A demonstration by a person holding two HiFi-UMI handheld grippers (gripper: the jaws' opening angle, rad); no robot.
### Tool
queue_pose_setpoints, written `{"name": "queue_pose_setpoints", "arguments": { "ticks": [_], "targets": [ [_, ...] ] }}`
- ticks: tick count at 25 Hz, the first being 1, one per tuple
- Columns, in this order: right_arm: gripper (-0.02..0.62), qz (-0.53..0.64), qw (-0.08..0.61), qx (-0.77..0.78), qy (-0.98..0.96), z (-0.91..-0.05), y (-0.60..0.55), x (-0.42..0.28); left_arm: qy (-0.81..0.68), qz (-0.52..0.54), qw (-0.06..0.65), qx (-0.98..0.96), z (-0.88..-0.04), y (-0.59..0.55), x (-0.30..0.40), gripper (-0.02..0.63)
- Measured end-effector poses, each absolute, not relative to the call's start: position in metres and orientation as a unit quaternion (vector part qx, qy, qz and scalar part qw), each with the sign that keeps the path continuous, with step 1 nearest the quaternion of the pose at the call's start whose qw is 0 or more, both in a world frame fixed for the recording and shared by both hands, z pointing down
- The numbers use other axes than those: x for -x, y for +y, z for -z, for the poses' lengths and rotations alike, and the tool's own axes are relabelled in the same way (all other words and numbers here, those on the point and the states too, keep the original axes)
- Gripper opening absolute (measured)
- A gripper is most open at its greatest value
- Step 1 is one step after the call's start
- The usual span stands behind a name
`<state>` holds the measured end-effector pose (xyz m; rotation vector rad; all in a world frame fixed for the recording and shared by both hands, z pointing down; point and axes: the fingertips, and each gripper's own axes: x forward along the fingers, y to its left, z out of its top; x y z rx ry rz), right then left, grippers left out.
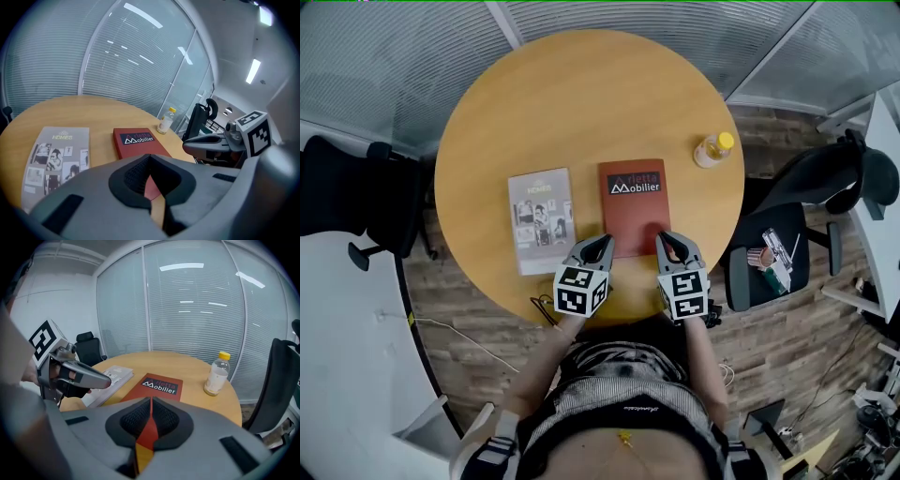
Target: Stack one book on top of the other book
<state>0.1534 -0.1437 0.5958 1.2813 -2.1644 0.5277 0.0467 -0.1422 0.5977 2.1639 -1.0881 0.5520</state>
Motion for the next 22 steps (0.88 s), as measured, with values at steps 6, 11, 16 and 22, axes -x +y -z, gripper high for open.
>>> {"name": "queue_pose_setpoints", "arguments": {
  "ticks": [6, 11, 16, 22],
  "targets": [
    [0.029, -0.215, 0.301, -0.471, -0.800, -0.614, -0.148, -0.155, -0.421, -0.219, 0.353, -0.806, -0.618, -0.147, -0.044, 0.019],
    [0.031, -0.232, 0.310, -0.470, -0.794, -0.633, -0.150, -0.163, -0.428, -0.218, 0.392, -0.785, -0.635, -0.150, -0.039, 0.020],
    [0.075, -0.268, 0.306, -0.462, -0.788, -0.646, -0.151, -0.166, -0.427, -0.218, 0.411, -0.775, -0.647, -0.152, -0.035, 0.020],
    [0.156, -0.313, 0.294, -0.465, -0.774, -0.661, -0.154, -0.174, -0.415, -0.217, 0.440, -0.766, -0.658, -0.155, -0.036, 0.164]
  ]
}}
